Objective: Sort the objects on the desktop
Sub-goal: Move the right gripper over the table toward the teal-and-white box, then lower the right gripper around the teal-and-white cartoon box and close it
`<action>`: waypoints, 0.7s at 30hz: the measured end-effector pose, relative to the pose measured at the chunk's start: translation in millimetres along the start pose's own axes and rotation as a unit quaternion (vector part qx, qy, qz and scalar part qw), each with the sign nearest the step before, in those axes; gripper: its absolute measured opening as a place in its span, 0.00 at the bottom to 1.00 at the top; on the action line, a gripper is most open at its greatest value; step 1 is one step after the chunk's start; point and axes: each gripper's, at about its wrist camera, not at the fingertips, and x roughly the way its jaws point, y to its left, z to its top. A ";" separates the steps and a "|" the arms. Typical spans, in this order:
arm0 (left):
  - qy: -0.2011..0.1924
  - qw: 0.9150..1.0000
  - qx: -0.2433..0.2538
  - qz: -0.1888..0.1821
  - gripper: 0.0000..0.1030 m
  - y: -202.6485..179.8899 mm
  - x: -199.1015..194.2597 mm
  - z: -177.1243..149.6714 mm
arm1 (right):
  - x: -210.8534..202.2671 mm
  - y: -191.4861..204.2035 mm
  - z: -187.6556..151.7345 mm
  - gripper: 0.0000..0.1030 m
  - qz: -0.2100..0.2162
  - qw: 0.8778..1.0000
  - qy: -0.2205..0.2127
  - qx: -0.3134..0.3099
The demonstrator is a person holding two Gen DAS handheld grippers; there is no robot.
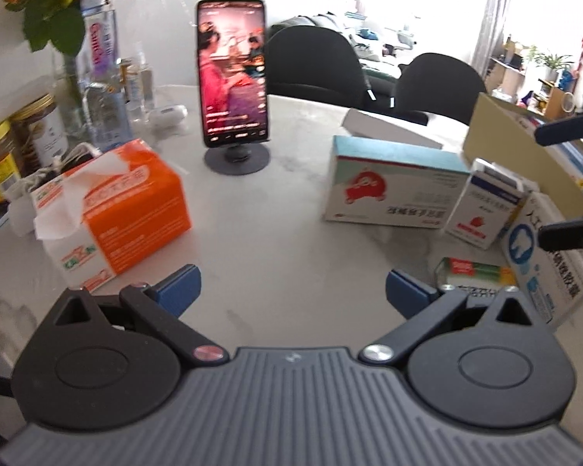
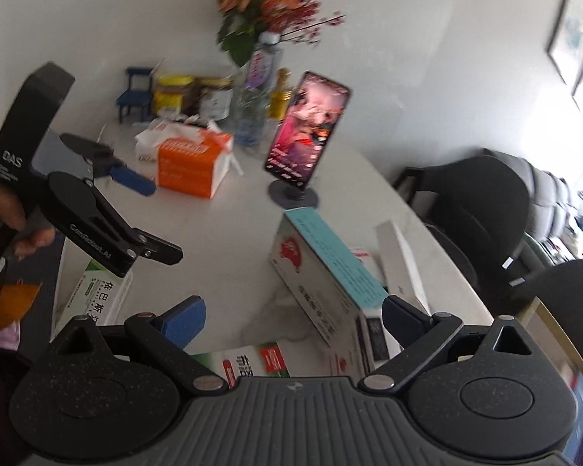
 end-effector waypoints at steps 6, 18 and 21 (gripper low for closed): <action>0.007 1.000 -0.012 0.015 1.00 9.1 1.4 -1.3 | 36.3 -5.3 16.4 0.95 0.012 0.999 0.038 -0.025; 0.008 1.000 -0.018 0.025 1.00 12.0 0.1 1.0 | 86.4 -17.8 31.9 0.95 -0.001 0.995 0.082 -0.048; 0.008 0.999 -0.017 0.025 1.00 11.8 -0.8 1.5 | 92.9 -19.0 33.8 0.94 -0.003 0.995 0.088 -0.049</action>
